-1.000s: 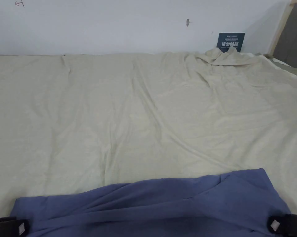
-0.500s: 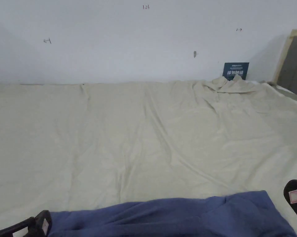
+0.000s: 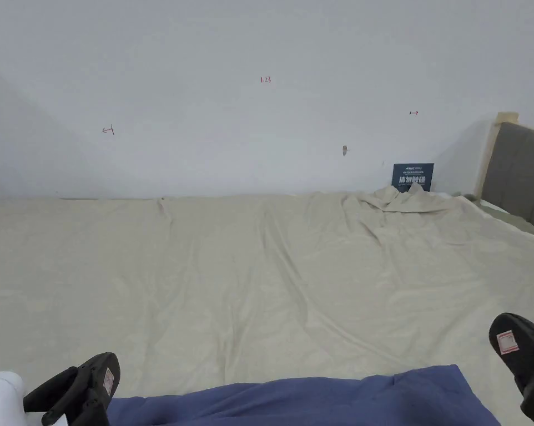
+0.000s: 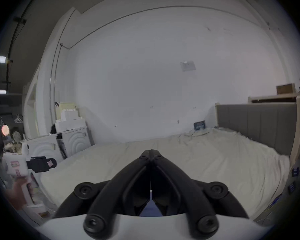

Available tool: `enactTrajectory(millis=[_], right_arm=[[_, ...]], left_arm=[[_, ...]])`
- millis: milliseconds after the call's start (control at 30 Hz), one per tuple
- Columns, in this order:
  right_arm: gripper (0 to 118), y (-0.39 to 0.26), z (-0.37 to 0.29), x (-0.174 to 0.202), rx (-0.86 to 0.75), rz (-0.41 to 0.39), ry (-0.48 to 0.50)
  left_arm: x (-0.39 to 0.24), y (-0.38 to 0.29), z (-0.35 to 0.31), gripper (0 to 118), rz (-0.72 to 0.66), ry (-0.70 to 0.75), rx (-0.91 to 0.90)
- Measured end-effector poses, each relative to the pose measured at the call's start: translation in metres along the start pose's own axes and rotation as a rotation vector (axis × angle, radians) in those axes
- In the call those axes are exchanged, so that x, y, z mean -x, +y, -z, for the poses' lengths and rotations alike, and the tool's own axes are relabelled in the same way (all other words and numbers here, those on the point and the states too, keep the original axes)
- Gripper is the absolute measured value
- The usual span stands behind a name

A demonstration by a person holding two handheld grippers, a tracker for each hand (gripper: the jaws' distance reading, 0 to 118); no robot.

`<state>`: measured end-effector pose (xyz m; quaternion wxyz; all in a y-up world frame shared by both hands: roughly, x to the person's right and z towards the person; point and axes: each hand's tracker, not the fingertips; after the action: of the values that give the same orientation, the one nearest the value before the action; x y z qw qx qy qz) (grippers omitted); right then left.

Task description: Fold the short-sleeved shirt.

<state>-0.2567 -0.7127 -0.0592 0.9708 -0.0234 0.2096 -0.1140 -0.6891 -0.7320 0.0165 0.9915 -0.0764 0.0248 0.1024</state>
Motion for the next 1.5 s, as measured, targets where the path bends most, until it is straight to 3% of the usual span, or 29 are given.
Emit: enactTrajectory(millis=[100,233,333,467,600,700,867,1000,1200,1233,1333,1367,1500], right_arm=[[2,0.002,-0.004,0.004,-0.006,0.011,-0.045],[2,0.005,-0.010,0.019,-0.046,-0.054,-0.095],[2,0.008,-0.010,0.026,-0.035,-0.075,-0.057],[2,0.013,-0.001,0.032,-0.004,-0.097,0.005],[2,0.009,0.008,0.040,0.046,-0.174,0.007],[2,0.006,0.021,0.040,0.095,-0.139,0.047],[2,-0.009,0.052,0.039,0.189,-0.079,0.079],[2,-0.025,0.076,0.037,0.271,-0.042,0.084],[2,-0.043,0.108,0.034,0.369,0.026,0.092],[2,-0.045,0.111,0.034,0.381,0.033,0.094],[2,-0.049,0.119,0.037,0.404,0.033,0.093],[2,-0.051,0.122,0.037,0.409,0.036,0.097],[2,-0.056,0.130,0.042,0.439,0.048,0.113]], left_arm=[[-0.005,0.003,-0.009,0,0.022,-0.020,-0.036],[-0.004,0.006,-0.015,0,0.012,-0.064,-0.051],[-0.001,0.007,-0.018,0,0.005,-0.109,-0.064],[0.018,0.011,-0.013,0,-0.113,-0.149,-0.023],[0.065,0.031,0.019,0,-0.186,-0.153,0.083],[0.104,0.041,0.061,0,-0.144,-0.125,0.241],[0.172,0.015,0.136,0,-0.399,-0.146,0.550],[0.210,-0.023,0.187,0,-0.532,-0.248,0.756],[0.230,-0.072,0.219,2,-0.556,-0.229,0.852],[0.232,-0.075,0.221,17,-0.528,-0.218,0.852],[0.247,-0.087,0.225,94,-0.563,-0.249,0.882],[0.251,-0.091,0.226,99,-0.591,-0.265,0.893],[0.266,-0.101,0.228,100,-0.663,-0.300,0.910]])
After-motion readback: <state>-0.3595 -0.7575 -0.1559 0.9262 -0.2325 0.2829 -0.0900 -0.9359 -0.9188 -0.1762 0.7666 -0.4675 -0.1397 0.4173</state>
